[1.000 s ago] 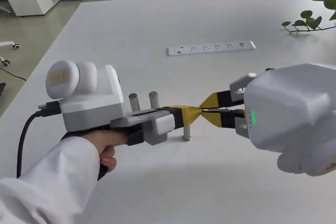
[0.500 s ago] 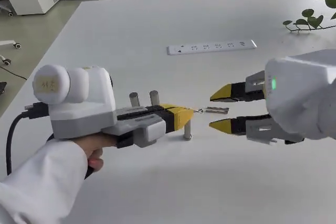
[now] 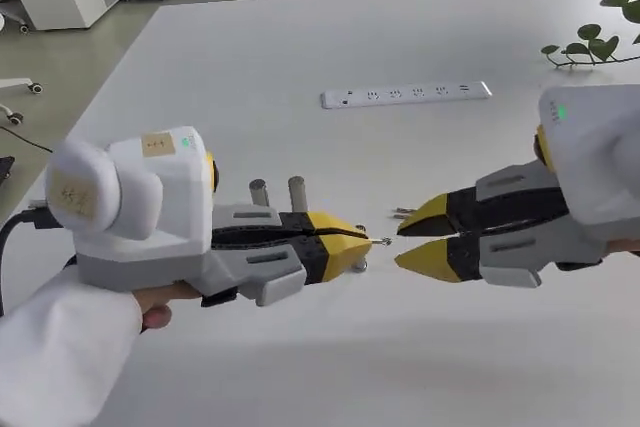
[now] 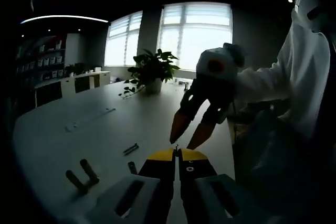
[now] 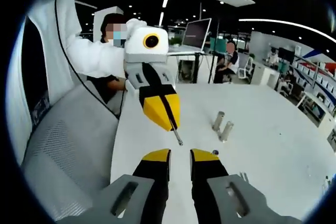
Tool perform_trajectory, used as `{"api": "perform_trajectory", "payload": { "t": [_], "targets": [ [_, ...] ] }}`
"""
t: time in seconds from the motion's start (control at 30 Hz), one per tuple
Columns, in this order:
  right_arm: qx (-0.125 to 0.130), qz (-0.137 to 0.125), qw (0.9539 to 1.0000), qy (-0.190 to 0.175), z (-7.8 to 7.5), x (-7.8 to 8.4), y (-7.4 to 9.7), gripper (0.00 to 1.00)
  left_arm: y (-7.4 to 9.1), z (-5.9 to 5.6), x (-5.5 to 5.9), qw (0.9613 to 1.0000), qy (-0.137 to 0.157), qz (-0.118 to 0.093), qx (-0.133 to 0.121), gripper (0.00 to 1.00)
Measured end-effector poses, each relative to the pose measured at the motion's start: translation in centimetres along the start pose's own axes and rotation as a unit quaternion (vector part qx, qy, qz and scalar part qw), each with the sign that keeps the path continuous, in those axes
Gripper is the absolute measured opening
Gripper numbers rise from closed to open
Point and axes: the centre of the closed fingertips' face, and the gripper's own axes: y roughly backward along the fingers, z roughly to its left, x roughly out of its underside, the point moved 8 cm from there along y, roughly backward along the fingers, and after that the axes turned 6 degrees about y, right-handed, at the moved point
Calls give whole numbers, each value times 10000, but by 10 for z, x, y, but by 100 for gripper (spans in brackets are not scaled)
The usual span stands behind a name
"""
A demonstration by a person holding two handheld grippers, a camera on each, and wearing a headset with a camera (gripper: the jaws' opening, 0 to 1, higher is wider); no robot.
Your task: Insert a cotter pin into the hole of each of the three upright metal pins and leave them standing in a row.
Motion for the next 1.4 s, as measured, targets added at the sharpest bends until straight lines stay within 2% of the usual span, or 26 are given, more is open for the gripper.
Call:
{"api": "perform_trajectory", "payload": {
  "t": [0.07, 0.13, 0.2, 0.37, 0.47, 0.57, 0.9, 1.13, 1.2, 1.33, 1.4],
  "targets": [
    [-20, 29, 10000, -2, 1, 1, -2, 8, 1, -1, 1, 9999, -125, 27, 56, 0],
    [-106, 55, 9999, -10, 3, 2, -3, 7, 2, -3, 0, 9992, -377, 34, 86, 0],
    [-187, 6, 9998, -73, 6, 1, -5, 7, 3, -7, -1, 9983, -534, 109, 222, 0],
    [-321, -97, 9992, -199, 11, -2, -7, 3, 2, -11, -3, 9965, -687, 274, 402, 0],
    [-359, -144, 9989, -249, 12, -3, -7, 1, 0, -13, -8, 9958, -731, 234, 498, 0],
    [-378, -166, 9987, -310, 13, -2, -8, 0, -2, -14, -7, 9938, -858, 379, 605, 0],
    [-397, -95, 9985, -376, 17, 2, -9, 0, -5, -13, 1, 9924, -836, 590, 684, 0],
    [-321, -92, 9989, -328, 16, 2, -6, 0, -6, -11, 3, 9949, -565, 458, 695, 0],
    [-332, -81, 9988, -342, 16, 2, -6, 0, -7, -10, 6, 9951, -537, 485, 677, 0],
    [-341, -1, 9987, -383, 15, 5, -8, 0, -9, -8, 9, 9961, -468, 455, 591, 1],
    [-343, 33, 9986, -396, 11, 7, -8, 0, -10, -5, 10, 9972, -432, 368, 480, 2]
  ]
}}
